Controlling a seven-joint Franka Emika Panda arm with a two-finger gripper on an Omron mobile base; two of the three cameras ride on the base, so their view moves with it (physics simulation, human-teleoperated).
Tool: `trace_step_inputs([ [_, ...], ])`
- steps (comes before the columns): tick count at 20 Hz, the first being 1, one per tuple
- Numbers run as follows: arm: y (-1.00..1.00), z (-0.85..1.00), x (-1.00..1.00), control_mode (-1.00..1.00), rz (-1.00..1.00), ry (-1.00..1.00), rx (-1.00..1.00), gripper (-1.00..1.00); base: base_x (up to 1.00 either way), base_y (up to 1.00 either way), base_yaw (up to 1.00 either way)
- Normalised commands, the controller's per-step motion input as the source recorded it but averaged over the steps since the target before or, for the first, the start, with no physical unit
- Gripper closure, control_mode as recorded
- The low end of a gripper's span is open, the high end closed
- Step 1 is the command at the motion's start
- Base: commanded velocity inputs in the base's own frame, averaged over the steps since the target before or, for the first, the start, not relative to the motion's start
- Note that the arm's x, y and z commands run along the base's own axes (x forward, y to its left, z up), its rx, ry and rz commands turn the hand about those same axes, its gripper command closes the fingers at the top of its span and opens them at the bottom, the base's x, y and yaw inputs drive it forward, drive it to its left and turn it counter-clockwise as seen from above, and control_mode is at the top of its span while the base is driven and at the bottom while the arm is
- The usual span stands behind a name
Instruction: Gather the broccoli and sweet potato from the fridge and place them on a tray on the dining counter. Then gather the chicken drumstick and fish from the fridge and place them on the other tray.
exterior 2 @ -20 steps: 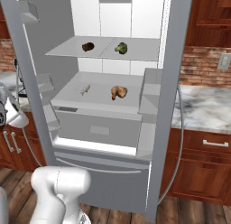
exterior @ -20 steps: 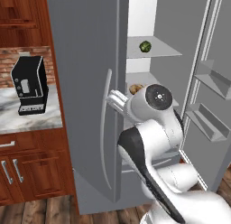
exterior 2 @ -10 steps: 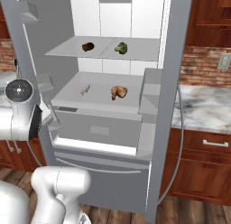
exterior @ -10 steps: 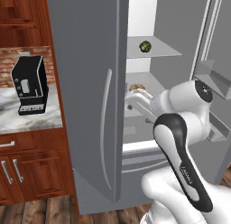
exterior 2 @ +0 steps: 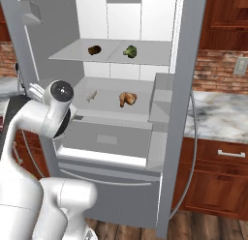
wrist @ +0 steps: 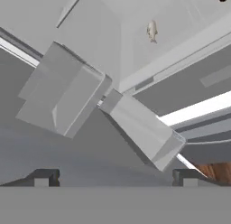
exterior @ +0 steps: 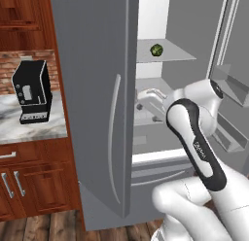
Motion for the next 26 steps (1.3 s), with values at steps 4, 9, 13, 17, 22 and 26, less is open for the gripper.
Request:
trace_step_inputs([
  [4, -0.02, 0.00, 0.58, -1.00, 0.04, -0.02, 0.00, -1.00, 0.00, 0.00, 0.00],
  [9, 0.00, 0.00, 0.45, -1.00, 0.00, 0.00, 0.00, -1.00, 0.00, 0.00, 0.00],
  [13, -0.05, 0.00, 0.34, -1.00, 0.00, 0.00, 0.00, -1.00, 0.00, 0.00, 0.00],
  [17, -0.06, 0.00, 0.22, -1.00, 0.00, -0.02, 0.00, -1.00, 0.00, 0.00, 0.00],
  [22, 0.00, 0.00, 0.29, -1.00, 0.02, -0.08, 0.00, -1.00, 0.00, 0.00, 0.00],
  [26, 0.00, 0.00, 0.26, -1.00, 0.06, -0.05, 0.02, -1.00, 0.00, 0.00, 0.00],
])
